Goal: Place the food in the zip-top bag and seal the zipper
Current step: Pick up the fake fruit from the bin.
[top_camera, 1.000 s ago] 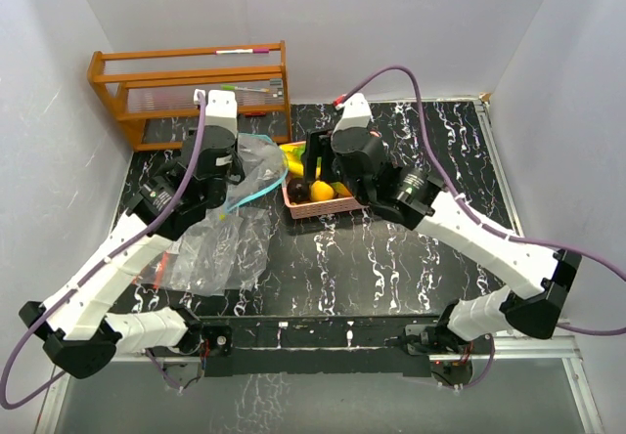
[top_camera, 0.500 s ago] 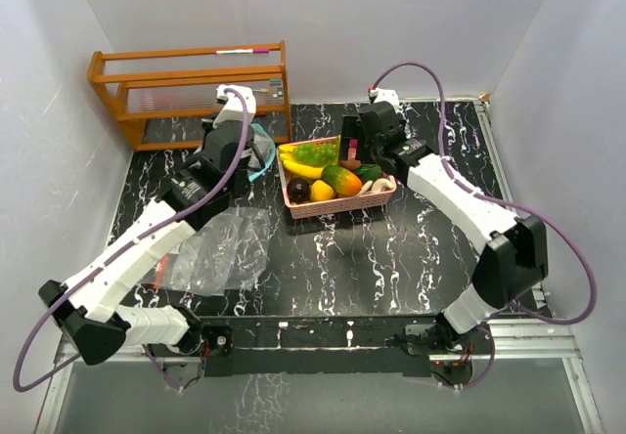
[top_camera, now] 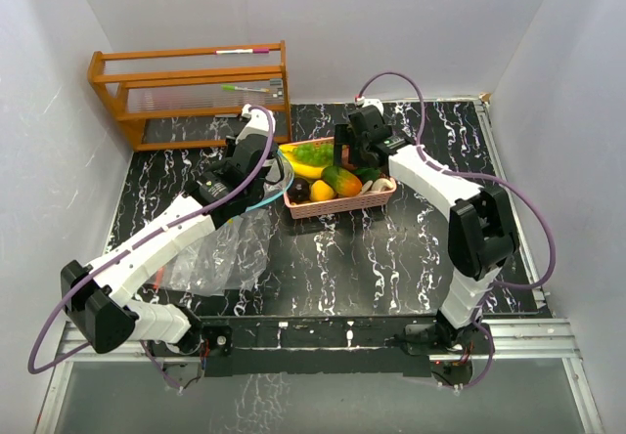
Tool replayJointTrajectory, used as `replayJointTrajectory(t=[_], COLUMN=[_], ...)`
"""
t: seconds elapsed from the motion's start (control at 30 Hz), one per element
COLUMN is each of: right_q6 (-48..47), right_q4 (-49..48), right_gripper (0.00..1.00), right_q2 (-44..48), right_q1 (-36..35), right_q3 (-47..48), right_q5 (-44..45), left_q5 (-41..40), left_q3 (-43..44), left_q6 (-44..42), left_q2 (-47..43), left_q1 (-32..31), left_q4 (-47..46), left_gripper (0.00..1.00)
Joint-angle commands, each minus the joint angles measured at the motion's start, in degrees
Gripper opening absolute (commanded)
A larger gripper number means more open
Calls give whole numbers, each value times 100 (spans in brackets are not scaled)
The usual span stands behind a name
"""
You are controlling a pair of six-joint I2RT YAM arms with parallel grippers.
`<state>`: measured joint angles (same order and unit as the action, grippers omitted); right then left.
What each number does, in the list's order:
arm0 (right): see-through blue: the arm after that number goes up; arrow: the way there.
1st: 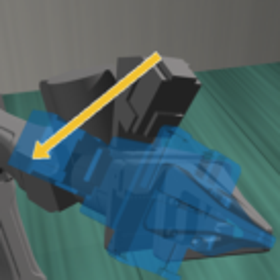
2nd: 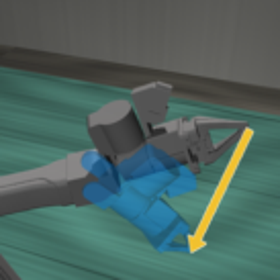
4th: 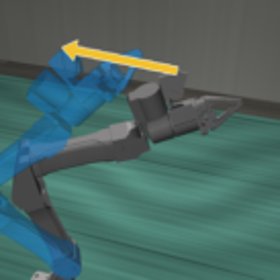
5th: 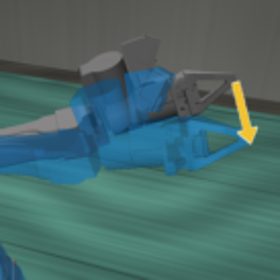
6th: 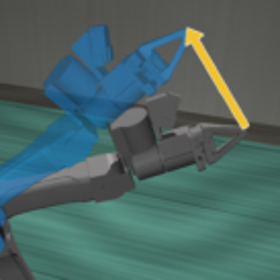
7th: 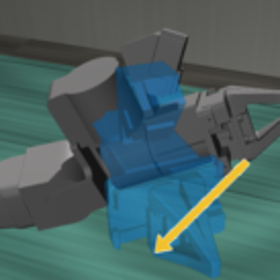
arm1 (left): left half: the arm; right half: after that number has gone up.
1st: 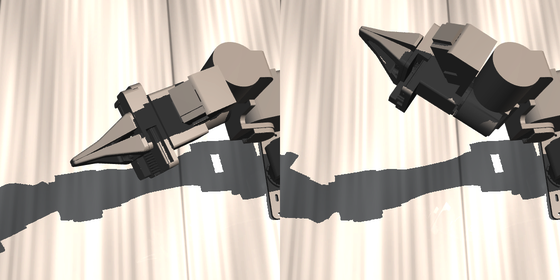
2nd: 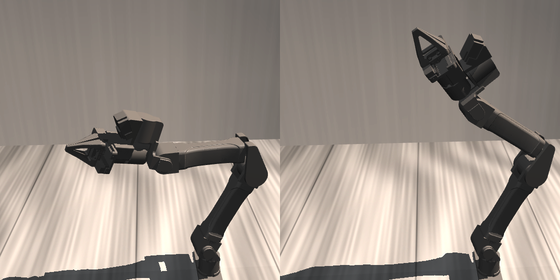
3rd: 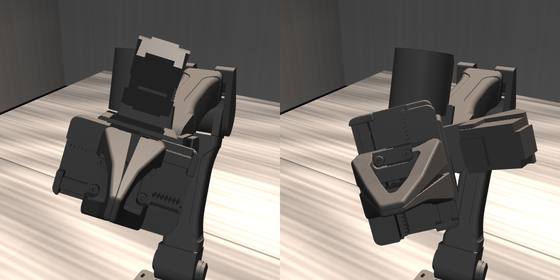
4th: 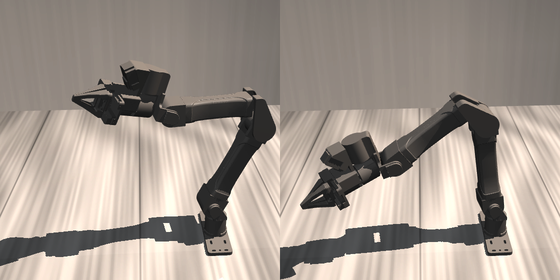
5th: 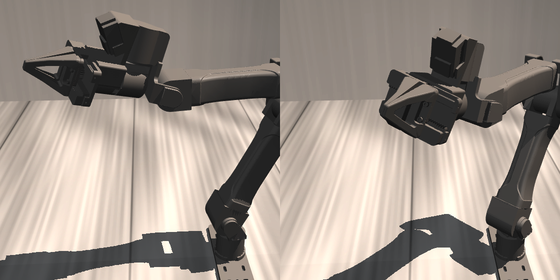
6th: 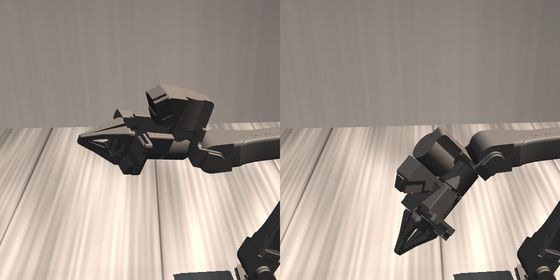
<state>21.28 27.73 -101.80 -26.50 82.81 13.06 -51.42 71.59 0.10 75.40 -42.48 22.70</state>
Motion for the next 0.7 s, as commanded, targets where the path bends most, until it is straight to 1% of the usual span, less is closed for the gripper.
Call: replayJointTrajectory(t=[0.0,0.17,0.33,0.53,0.67], right_q6=[-78,-83,-82,67,119], right_q4=[-479,-540,-541,-609,-588], right_gripper=[98,98,94,94,93], right_q2=[-142,-336,-387,128,304], right_q1=[-4,26,31,38,27], right_q3=[323,281,340,130,213], right_q5=[-161,-164,-176,-48,-107], left_q5=[61,107,187,259,307], left_q3=[105,74,74,65,59], left_q6=[109,180,260,314,342], left_q2=[-124,-227,-322,-334,-298], left_q1=[20,20,20,25,20], left_q4=[-94,-75,-29,-33,-25], left_gripper=[0,0,0,0,0])
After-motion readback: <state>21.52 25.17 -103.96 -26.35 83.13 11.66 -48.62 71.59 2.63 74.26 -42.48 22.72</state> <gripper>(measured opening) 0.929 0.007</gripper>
